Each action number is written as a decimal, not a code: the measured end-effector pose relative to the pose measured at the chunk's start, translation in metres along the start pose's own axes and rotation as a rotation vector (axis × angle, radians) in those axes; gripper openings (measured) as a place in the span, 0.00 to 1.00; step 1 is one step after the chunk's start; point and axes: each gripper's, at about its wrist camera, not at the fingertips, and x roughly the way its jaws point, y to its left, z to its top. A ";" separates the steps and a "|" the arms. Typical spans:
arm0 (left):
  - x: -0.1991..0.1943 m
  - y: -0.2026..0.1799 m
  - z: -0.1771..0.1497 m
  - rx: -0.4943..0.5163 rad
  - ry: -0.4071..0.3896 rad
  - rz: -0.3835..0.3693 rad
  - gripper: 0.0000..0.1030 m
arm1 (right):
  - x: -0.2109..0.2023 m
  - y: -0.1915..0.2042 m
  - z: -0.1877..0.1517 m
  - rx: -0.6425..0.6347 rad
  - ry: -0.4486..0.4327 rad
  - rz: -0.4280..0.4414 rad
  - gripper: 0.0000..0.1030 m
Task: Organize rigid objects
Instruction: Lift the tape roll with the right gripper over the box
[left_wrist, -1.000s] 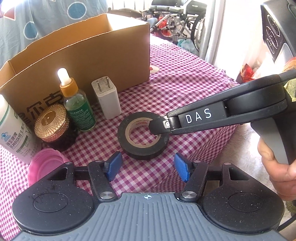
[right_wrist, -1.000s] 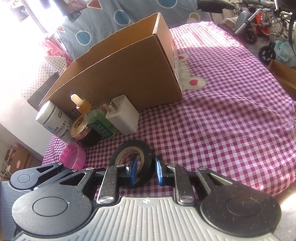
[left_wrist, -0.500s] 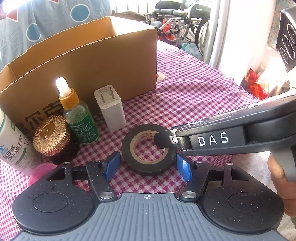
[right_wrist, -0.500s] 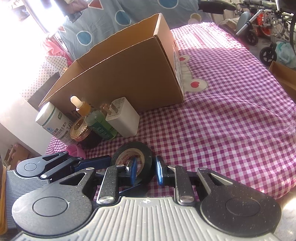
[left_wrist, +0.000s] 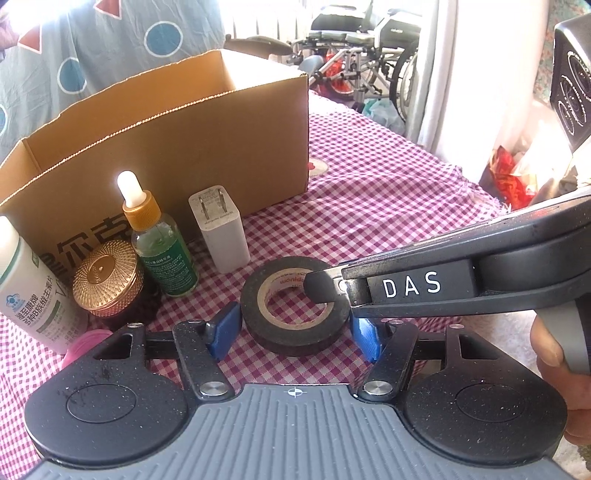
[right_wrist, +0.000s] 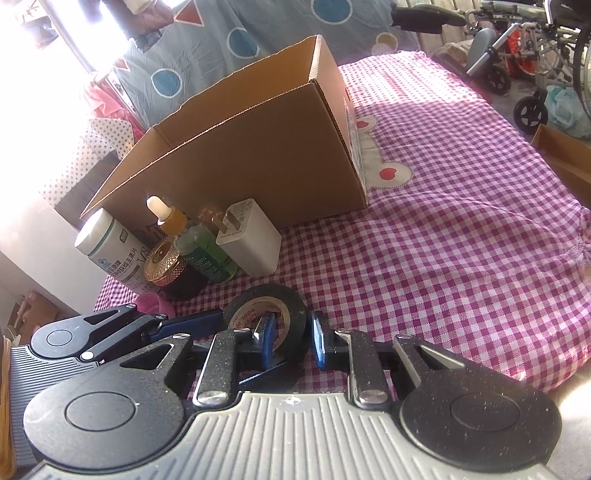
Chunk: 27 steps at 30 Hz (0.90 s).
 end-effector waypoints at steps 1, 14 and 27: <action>-0.004 0.000 0.001 -0.001 -0.008 0.001 0.62 | -0.004 0.002 0.000 -0.001 -0.009 0.000 0.22; -0.093 0.011 0.023 -0.035 -0.263 0.087 0.62 | -0.075 0.066 0.029 -0.138 -0.221 0.030 0.23; -0.123 0.098 0.091 -0.158 -0.298 0.229 0.62 | -0.048 0.165 0.138 -0.368 -0.209 0.174 0.23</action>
